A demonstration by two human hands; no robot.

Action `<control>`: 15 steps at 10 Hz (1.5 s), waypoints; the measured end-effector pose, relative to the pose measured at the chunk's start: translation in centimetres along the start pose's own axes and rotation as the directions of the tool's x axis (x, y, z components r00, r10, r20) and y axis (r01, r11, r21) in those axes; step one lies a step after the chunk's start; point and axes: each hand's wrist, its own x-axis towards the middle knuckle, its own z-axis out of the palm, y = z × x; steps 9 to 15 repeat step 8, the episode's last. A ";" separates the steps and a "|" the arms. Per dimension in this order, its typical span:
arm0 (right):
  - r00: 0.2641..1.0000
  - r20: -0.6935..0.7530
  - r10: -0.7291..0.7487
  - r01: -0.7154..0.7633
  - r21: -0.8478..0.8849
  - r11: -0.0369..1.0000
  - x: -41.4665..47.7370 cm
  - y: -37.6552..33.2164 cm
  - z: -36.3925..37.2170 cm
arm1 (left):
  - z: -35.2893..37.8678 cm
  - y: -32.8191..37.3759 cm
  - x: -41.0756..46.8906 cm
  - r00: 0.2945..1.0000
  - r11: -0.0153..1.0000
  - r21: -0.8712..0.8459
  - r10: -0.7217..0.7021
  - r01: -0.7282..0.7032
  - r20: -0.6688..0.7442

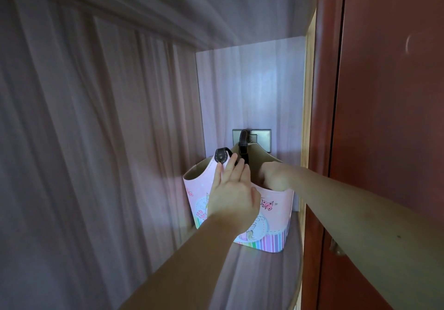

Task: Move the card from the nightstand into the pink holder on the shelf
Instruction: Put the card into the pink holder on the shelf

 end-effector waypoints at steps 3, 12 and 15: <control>0.998 -0.053 -0.031 0.033 0.045 0.998 -0.4 0.7 0.7 | -0.4 0.4 0.5 0.997 0.999 -0.046 -0.001 0.005 0.072; 0.889 -0.437 -0.137 0.264 0.246 0.933 -12.6 0.0 1.4 | -5.5 4.0 -2.4 0.967 0.956 -0.211 -0.165 0.206 0.195; 0.889 -0.437 -0.137 0.264 0.246 0.933 -12.6 0.0 1.4 | -5.5 4.0 -2.4 0.967 0.956 -0.211 -0.165 0.206 0.195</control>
